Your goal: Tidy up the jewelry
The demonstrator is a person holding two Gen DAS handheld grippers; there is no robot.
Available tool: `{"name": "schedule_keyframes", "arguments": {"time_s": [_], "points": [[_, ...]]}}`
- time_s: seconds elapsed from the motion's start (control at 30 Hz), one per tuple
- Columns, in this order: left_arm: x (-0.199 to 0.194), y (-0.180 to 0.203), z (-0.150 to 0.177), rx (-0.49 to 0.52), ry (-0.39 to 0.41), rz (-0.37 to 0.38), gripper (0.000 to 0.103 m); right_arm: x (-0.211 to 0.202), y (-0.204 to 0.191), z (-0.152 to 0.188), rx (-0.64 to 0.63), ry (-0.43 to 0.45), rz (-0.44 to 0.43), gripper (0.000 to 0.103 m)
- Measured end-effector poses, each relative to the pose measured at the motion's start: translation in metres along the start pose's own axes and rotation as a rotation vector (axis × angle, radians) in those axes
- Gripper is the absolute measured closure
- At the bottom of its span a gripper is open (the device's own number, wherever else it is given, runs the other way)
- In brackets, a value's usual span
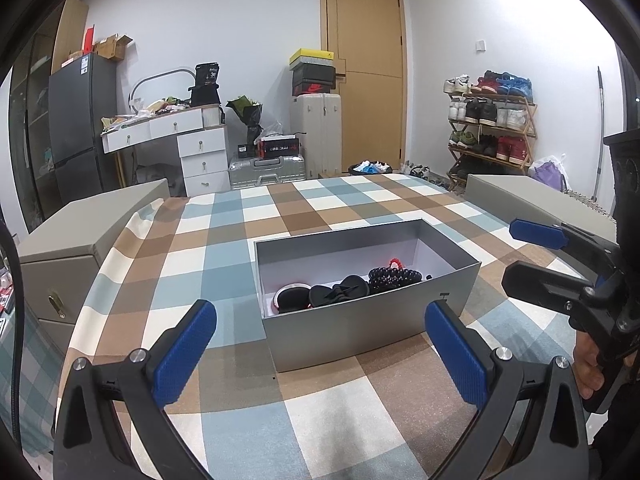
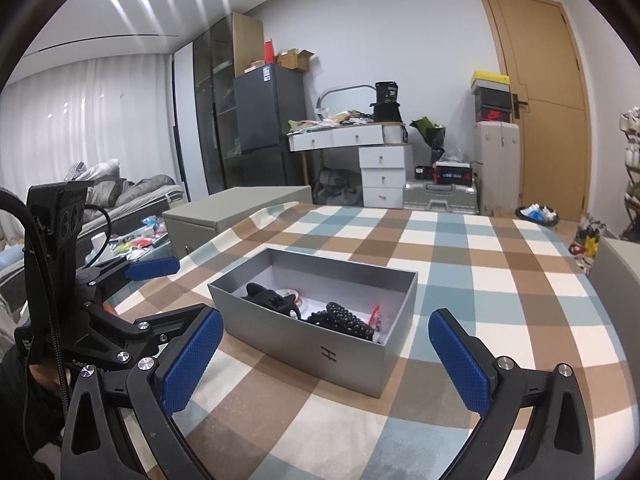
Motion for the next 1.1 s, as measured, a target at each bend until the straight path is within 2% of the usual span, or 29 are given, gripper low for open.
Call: {"name": "schedule_keyframes", "arguments": {"time_s": [1.1], "points": [[-0.0012, 0.0003, -0.0005, -0.011, 0.009, 0.008, 0.001, -0.003, -0.0059, 0.0002, -0.031, 0.007, 0.01, 0.0]]}}
Point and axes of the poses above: each gripper's, at about its wrist camera, not at the fingertips, and x roughly the way its jaws point, y to its right, z to its underside, the point moved 7 cm from there along x, roughly the way its jaws point, and after that the axes turned 2 degrees about -y, right-handed, at the moved point
